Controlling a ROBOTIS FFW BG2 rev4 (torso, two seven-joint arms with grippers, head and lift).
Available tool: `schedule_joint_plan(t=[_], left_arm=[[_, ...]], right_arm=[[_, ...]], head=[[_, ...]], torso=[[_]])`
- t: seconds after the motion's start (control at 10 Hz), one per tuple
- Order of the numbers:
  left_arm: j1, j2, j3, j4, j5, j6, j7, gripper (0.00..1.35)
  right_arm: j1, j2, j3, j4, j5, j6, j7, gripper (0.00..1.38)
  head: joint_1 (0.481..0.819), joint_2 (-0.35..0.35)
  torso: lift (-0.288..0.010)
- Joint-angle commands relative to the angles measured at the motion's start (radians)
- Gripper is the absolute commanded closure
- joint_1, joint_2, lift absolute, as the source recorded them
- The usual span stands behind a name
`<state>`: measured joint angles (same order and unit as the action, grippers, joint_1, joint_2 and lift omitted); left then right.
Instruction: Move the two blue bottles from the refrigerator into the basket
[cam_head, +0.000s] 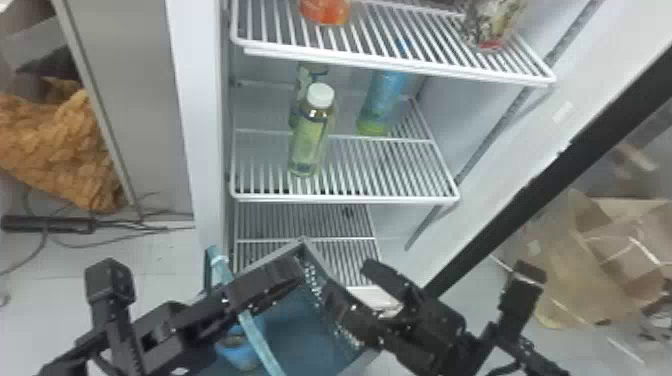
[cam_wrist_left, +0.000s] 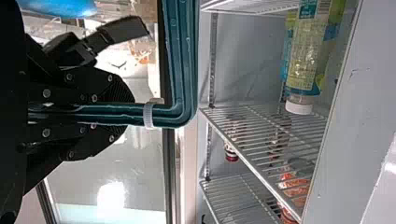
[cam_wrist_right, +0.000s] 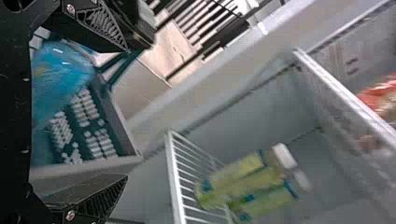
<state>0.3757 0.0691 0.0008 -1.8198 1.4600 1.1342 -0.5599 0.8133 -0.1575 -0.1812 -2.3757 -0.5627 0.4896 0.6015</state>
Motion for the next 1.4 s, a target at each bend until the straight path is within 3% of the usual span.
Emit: schedule_joint_plan(t=[0.0,0.3,0.8,1.3], left_arm=[[0.005,0.0,-0.001,0.0,0.004,0.0,0.0,1.2],[0.005,0.0,-0.005,0.0,0.01,0.0,0.0,1.2],[0.007,0.0,-0.007,0.0,0.012,0.0,-0.002,1.2],[0.005,0.0,-0.009,0.0,0.012,0.0,-0.002,1.2]], right_arm=[[-0.016,0.01,-0.034,0.013,0.004,-0.07,-0.006,0.11],[-0.087,0.021,-0.068,0.072,0.01,-0.21,-0.029,0.11],[-0.239,0.041,-0.09,0.2,0.098,-0.36,-0.088,0.1],[-0.389,0.053,-0.084,0.355,0.154,-0.426,-0.16,0.1]], head=[[0.695,-0.306],[0.695,-0.35],[0.695,-0.35],[0.695,-0.35]], torso=[[-0.216],[-0.216],[-0.216],[-0.216]])
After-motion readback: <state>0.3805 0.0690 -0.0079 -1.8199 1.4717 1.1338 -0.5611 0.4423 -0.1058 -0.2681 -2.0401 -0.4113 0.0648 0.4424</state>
